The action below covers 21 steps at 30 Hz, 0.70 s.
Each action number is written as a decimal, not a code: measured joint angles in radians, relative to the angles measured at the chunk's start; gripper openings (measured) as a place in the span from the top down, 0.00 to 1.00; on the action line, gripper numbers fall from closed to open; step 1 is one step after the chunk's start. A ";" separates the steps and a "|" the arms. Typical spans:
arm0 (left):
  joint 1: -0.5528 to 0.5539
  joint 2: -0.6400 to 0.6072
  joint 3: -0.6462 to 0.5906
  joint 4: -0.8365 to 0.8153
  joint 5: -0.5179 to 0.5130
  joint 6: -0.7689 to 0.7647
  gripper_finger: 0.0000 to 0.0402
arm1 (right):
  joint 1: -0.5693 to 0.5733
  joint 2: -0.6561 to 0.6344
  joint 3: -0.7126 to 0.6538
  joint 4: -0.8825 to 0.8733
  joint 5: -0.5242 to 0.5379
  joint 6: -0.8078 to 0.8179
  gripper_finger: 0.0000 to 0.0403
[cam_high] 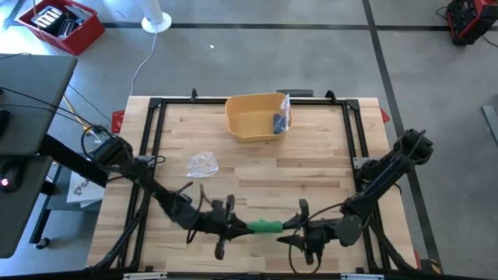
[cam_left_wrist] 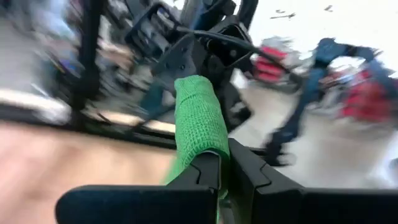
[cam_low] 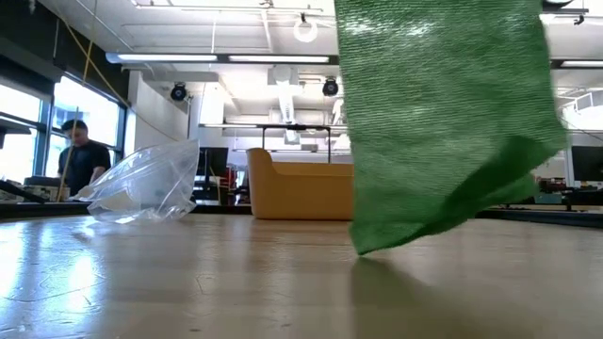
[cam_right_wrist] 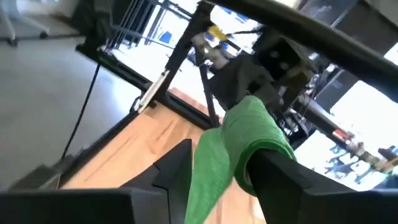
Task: Roll bandage
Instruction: Roll the green bandage
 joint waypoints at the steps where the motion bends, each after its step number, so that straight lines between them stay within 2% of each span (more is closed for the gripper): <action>1: 0.016 -0.005 0.000 -0.008 0.046 -0.063 0.98 | 0.003 0.001 0.000 -0.003 0.000 -0.018 0.65; 5: 0.072 -0.006 0.000 -0.009 0.212 -0.215 0.98 | 0.012 0.012 -0.001 0.000 0.054 -0.034 0.75; 9: 0.095 -0.006 -0.001 -0.014 0.241 -0.243 0.94 | 0.016 0.014 -0.002 0.005 0.136 0.024 0.93; 11: 0.100 -0.007 -0.001 -0.007 0.251 -0.187 0.90 | 0.019 0.014 -0.003 0.020 0.170 0.104 0.97; 16: 0.088 -0.008 -0.001 0.008 0.245 0.051 0.75 | 0.020 0.016 -0.004 0.091 0.204 0.352 0.95; 21: 0.057 -0.009 0.001 0.008 0.119 0.312 0.63 | 0.017 0.016 -0.004 0.173 0.221 0.528 0.99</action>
